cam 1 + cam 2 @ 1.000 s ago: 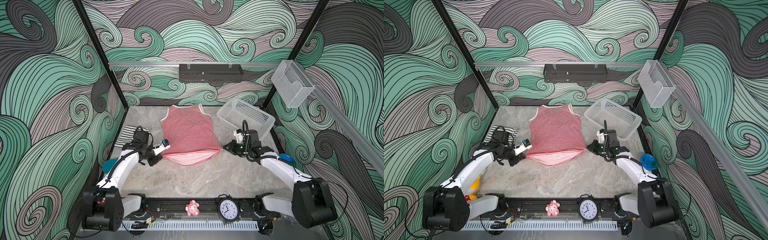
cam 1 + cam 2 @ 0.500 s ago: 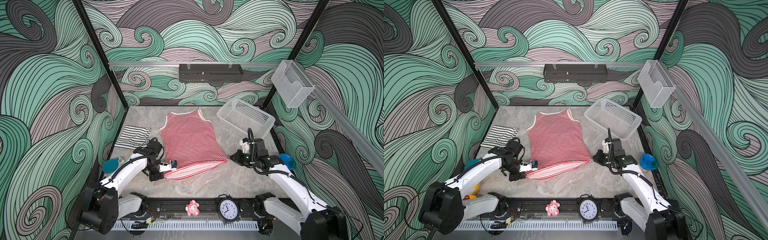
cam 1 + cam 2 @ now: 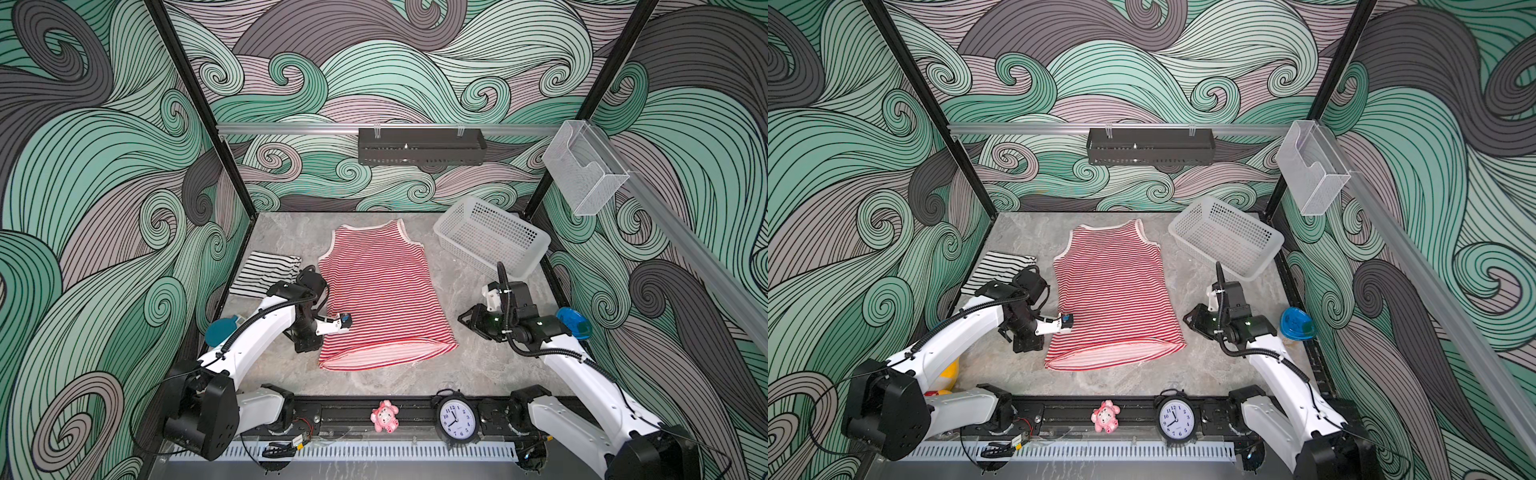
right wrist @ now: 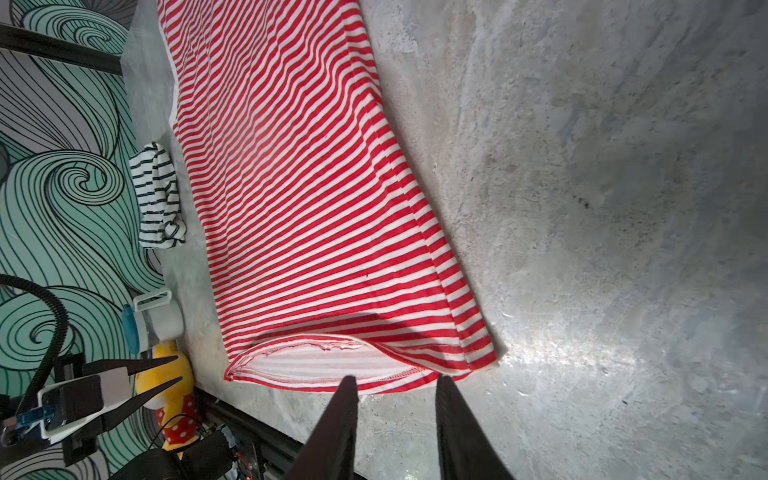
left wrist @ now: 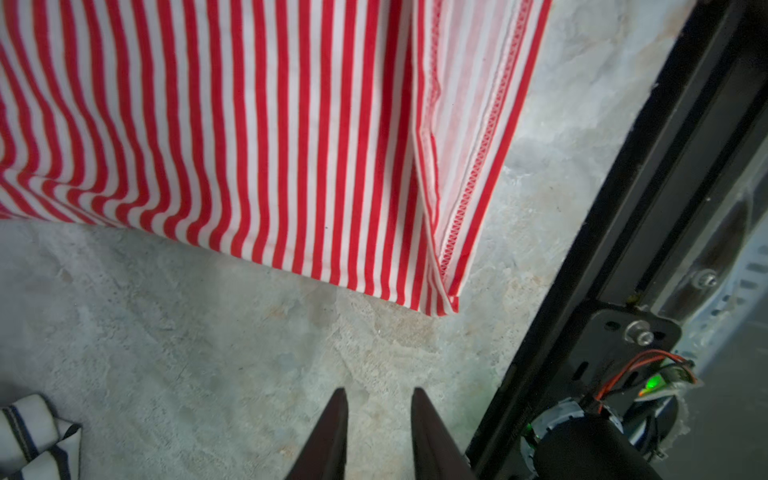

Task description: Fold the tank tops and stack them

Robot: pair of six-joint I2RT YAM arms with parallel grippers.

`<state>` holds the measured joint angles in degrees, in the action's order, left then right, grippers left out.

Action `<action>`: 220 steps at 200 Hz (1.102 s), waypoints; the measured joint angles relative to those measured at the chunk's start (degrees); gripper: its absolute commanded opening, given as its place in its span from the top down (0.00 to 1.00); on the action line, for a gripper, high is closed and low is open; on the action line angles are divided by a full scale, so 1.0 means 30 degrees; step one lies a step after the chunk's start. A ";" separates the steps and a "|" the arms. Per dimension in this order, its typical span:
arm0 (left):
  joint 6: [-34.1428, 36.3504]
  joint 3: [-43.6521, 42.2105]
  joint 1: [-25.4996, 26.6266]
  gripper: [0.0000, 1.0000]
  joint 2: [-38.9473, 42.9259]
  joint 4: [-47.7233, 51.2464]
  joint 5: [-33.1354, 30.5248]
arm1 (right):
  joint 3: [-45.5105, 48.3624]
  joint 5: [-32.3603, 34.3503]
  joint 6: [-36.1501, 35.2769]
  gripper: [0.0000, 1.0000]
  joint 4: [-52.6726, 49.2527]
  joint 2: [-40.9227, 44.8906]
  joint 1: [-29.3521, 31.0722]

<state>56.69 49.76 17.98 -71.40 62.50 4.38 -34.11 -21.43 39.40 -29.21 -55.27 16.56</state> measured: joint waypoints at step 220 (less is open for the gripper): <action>-0.4954 0.4626 0.7927 0.69 -1.0688 -0.2761 0.1341 | -0.2441 0.2412 0.2703 0.68 0.4488 -0.9420 0.6411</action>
<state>41.82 63.64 41.76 -103.46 54.22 8.40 -41.43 -14.20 47.51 -15.75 -83.53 35.79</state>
